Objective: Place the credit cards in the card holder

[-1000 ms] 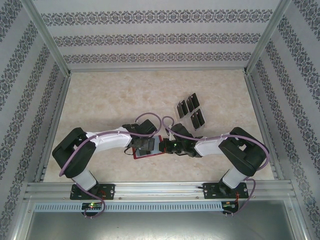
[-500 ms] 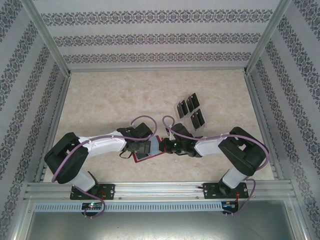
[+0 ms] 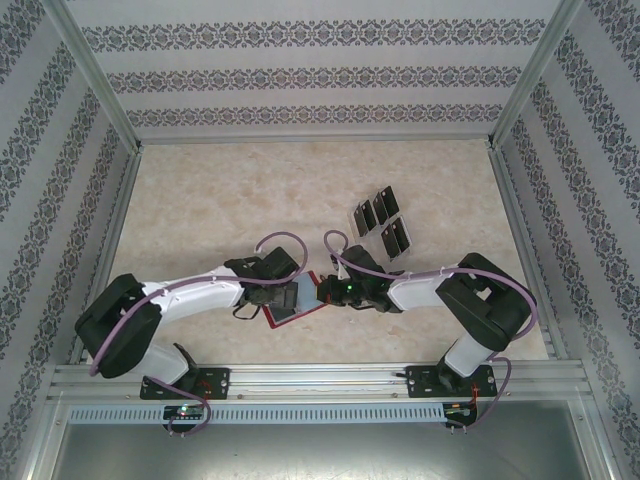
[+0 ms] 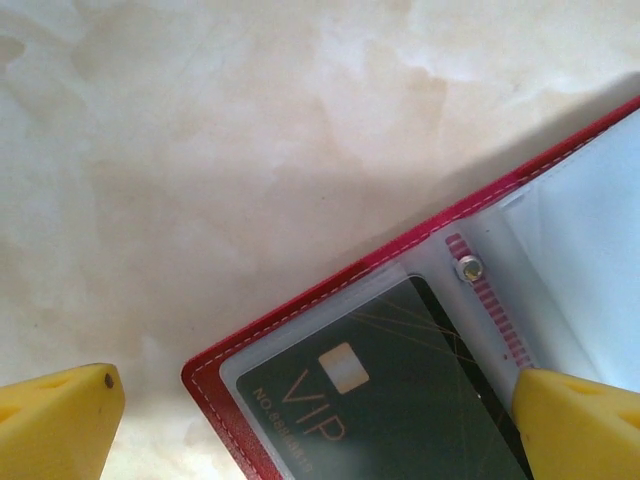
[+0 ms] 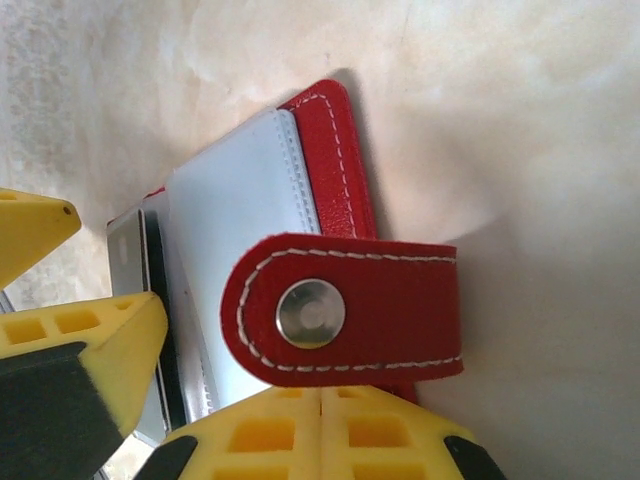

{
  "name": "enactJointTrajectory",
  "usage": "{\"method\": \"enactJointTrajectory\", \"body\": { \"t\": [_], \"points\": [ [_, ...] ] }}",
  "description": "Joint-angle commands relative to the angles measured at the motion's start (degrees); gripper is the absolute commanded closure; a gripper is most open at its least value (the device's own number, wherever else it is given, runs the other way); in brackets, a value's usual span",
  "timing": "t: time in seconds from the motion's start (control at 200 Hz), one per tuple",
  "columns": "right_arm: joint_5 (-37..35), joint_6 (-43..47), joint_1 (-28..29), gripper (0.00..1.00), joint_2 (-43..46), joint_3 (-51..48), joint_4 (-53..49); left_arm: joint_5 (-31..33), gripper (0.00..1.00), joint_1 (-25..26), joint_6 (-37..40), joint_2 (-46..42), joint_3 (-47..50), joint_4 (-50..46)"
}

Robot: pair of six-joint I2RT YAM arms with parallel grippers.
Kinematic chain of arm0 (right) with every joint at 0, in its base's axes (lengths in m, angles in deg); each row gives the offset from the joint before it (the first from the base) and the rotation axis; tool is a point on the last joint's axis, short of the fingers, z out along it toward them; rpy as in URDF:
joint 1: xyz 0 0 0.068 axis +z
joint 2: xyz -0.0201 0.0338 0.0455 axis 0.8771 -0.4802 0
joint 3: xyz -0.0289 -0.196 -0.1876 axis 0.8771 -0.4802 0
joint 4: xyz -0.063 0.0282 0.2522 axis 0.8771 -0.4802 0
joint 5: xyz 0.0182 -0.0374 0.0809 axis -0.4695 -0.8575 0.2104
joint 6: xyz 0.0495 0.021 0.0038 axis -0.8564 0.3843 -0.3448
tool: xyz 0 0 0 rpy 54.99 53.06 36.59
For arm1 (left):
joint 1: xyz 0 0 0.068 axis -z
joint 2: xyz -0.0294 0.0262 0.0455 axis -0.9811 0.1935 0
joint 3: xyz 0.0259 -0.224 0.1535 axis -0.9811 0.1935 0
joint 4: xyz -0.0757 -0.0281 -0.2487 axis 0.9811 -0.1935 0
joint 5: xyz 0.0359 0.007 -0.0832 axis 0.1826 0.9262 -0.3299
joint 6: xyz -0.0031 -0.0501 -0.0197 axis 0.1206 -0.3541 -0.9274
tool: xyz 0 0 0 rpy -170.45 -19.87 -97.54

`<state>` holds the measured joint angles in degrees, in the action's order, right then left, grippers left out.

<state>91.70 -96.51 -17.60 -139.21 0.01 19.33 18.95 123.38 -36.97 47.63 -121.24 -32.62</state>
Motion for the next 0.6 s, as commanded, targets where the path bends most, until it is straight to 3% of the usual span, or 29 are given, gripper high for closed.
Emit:
{"method": "enactJointTrajectory", "body": {
  "t": [0.0,0.235,0.595],
  "points": [
    [-1.16,0.08,-0.57,1.00,-0.18,1.09,-4.10,1.14,0.00,-0.15,-0.81,-2.62,-0.10,-3.50],
    [-0.24,2.10,-0.68,0.99,4.58,5.12,-9.94,-0.68,0.00,-0.07,-3.55,-5.36,2.39,-1.45],
    [-1.85,5.27,-3.40,0.68,12.30,6.71,-17.80,3.34,0.00,-0.02,-7.28,-7.10,5.53,-4.72]
  ]
}}
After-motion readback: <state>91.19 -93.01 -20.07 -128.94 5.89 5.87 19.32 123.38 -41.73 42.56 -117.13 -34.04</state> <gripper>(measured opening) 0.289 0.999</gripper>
